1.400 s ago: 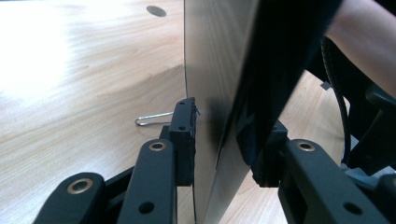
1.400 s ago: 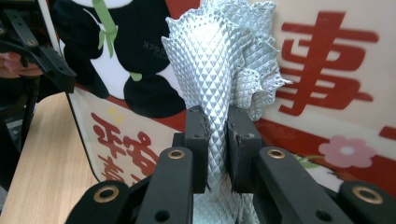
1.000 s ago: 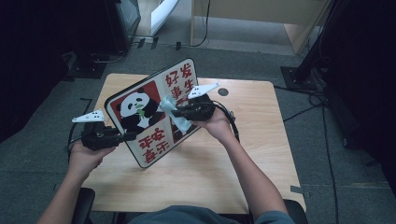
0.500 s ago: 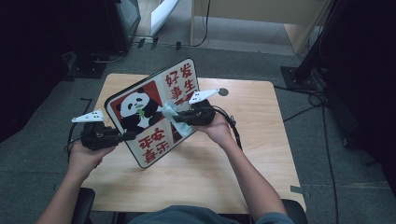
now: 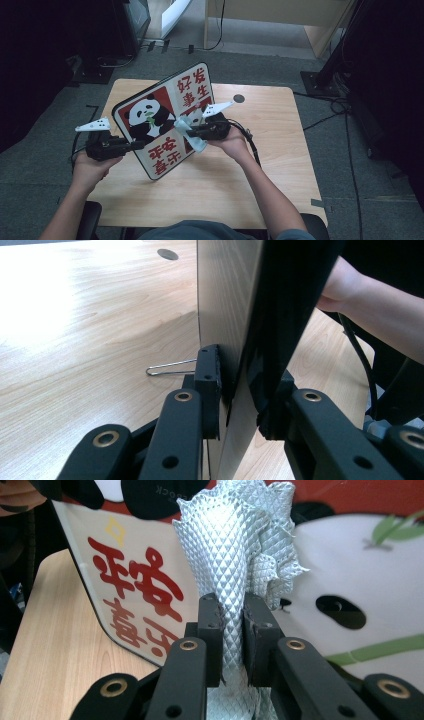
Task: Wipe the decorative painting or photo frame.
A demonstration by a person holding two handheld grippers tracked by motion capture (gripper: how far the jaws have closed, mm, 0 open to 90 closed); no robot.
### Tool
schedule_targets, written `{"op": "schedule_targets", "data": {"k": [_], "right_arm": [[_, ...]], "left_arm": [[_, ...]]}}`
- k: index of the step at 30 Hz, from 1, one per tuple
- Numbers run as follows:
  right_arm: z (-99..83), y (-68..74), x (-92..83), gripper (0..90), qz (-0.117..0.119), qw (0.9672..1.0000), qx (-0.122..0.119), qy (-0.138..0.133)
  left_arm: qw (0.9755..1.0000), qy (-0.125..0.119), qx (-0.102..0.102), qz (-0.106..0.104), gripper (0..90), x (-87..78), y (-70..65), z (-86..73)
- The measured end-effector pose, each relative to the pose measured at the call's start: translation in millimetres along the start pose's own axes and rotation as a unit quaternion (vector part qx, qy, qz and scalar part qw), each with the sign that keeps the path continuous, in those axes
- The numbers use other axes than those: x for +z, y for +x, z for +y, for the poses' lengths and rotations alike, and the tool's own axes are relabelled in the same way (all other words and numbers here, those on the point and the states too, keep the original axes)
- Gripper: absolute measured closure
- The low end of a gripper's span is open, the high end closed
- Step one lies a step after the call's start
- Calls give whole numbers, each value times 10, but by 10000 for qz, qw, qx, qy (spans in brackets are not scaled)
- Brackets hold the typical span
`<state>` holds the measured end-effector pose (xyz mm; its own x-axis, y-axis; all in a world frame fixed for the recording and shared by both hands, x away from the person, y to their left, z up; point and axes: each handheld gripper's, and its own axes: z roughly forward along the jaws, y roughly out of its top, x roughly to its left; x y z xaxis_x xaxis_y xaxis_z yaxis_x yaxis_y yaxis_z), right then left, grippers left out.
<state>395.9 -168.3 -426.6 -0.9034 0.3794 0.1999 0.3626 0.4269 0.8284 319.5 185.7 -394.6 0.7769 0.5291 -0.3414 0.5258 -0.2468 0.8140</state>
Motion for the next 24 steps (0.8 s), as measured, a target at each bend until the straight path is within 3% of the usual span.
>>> {"op": "schedule_targets", "data": {"k": [24], "right_arm": [[-547, -19, 192, 810, -8, 9998, 114, 144]], "left_arm": [[10000, 14, 5, -16, 757, -2, 6, 1]]}}
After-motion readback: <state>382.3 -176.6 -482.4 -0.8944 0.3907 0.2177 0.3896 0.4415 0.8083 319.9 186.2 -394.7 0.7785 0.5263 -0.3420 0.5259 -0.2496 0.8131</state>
